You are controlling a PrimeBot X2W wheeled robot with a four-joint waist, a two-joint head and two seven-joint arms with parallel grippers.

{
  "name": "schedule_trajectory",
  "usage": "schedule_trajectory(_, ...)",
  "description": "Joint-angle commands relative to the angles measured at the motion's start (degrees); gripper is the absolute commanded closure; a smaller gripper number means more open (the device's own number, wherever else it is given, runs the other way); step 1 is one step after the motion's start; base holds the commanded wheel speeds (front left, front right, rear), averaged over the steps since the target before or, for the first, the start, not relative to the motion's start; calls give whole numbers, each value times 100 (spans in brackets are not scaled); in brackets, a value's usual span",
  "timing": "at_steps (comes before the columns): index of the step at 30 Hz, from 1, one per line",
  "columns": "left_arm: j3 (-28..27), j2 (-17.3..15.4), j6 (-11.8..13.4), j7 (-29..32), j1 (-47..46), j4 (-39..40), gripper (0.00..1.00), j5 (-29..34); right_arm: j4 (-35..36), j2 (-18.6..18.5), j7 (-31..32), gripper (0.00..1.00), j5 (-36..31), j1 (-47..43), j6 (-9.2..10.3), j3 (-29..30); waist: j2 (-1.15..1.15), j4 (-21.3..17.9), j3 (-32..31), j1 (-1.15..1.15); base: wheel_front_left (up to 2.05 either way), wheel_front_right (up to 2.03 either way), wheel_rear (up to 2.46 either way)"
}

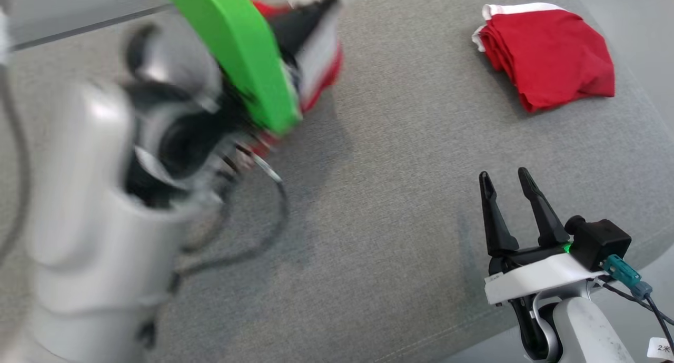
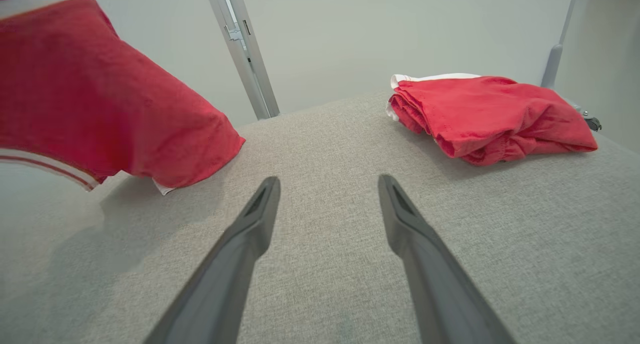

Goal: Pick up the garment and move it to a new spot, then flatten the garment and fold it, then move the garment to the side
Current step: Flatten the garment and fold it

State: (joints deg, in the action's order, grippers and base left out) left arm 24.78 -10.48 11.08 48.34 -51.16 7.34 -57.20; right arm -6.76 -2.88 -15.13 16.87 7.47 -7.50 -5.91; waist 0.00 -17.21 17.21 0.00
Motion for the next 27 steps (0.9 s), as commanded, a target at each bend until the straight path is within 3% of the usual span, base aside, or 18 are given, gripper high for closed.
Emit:
schedule_trajectory(1, 126, 141, 38, -150, 193, 103, 100, 94, 17, -5, -1, 0, -22, 69, 2, -28, 0, 117, 53, 0, 0, 0, 0)
schedule_trajectory(6, 763, 621, -70, -1159, 788, -154, 100, 460, -6, -7, -1, 0, 45, 239, 2, -248, 0, 90, 232, 0, 0, 0, 0)
schedule_trajectory(10, 1110, 751, -41, -2055, 878, -801, 100, 359, -78, -12, -1, 0, 153, 325, 2, -396, 0, -136, 316, 0, 0, 0, 0)
schedule_trajectory(21, 2613, 753, -64, -4606, -130, -1962, 100, -1208, -260, -4, -1, 0, 438, 214, 2, -789, 0, -919, 269, 0, 0, 0, 0)
schedule_trajectory(25, 3087, 752, -50, -5069, -380, -2251, 100, -1562, -279, -6, -1, 0, 481, 187, 2, -810, 0, -1038, 262, 0, 0, 0, 0)
schedule_trajectory(26, 3241, 749, -55, -5157, -430, -2353, 85, -1702, -284, -4, -1, 0, 493, 192, 2, -823, 0, -1071, 262, 0, 0, 0, 0)
schedule_trajectory(27, 3393, 746, -57, -5219, -473, -2443, 59, -1799, -288, -4, -1, 0, 499, 196, 2, -828, 0, -1091, 258, 0, 0, 0, 0)
